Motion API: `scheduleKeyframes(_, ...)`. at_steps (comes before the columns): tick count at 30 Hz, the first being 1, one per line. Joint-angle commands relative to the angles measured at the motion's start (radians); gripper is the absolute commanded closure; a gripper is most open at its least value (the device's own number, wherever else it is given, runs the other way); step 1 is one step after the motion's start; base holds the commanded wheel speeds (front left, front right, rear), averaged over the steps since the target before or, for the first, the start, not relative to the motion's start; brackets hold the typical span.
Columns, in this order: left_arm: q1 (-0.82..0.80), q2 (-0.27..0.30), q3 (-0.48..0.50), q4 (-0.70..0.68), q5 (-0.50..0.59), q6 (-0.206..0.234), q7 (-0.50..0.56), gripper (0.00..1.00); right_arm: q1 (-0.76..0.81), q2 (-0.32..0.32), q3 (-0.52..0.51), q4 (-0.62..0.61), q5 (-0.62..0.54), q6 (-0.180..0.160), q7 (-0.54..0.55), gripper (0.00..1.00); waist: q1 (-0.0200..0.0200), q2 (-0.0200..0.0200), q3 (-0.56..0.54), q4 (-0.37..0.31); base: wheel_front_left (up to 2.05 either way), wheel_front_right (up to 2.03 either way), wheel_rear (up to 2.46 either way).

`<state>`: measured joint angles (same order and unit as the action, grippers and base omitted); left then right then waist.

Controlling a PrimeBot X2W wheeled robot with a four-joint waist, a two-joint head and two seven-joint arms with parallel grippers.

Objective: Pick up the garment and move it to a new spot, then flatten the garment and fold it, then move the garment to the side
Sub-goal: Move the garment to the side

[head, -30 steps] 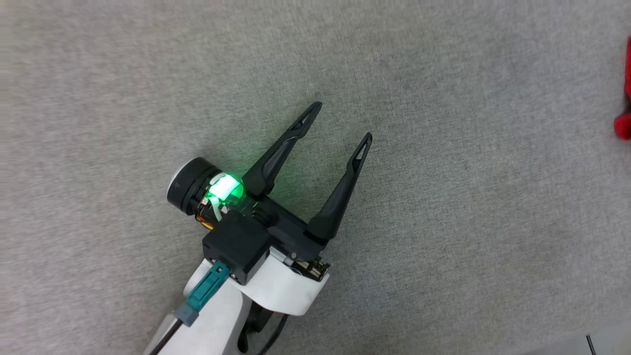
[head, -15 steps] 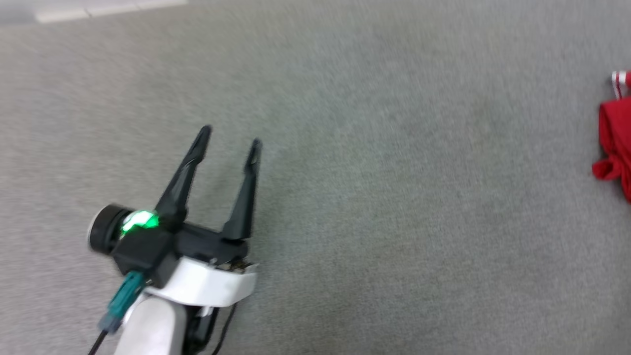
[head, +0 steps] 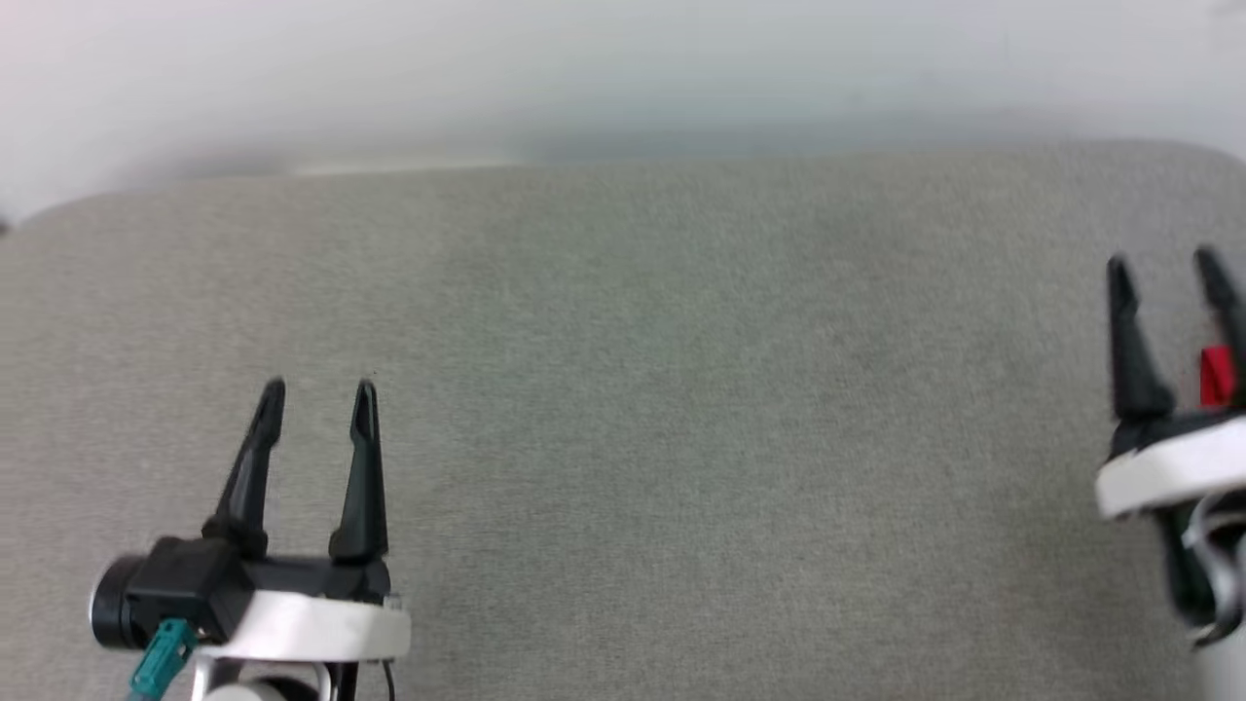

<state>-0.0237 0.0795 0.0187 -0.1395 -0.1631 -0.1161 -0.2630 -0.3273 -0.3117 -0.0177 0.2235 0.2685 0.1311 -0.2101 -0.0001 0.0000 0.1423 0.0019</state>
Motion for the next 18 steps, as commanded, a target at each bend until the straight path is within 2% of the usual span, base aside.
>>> scheduleKeyframes(1,0.019,-0.006,0.006,0.012,-0.008,-0.005,-0.002,0.0,0.034,0.026,-0.007,-0.019,0.005,-0.001,-0.004,0.0,0.0001,0.0,-0.028,0.021,0.0,0.0,0.0)
scheduleKeyframes(5,0.05,-0.01,0.014,0.043,-0.017,-0.008,-0.002,0.0,0.119,0.105,-0.001,-0.064,-0.005,-0.001,-0.001,0.0,0.0001,0.0,-0.044,0.018,0.0,0.0,0.0)
scheduleKeyframes(9,0.071,-0.012,0.009,0.077,-0.02,-0.011,-0.002,0.0,0.171,0.15,0.016,-0.076,-0.015,-0.001,-0.006,0.0,0.0001,0.0,-0.05,0.016,0.0,0.0,0.0)
scheduleKeyframes(18,0.074,-0.019,0.004,0.127,-0.04,-0.014,-0.002,0.0,0.238,0.206,0.038,-0.094,-0.065,-0.001,-0.035,0.0,0.0001,0.0,-0.054,0.022,0.0,0.0,0.0)
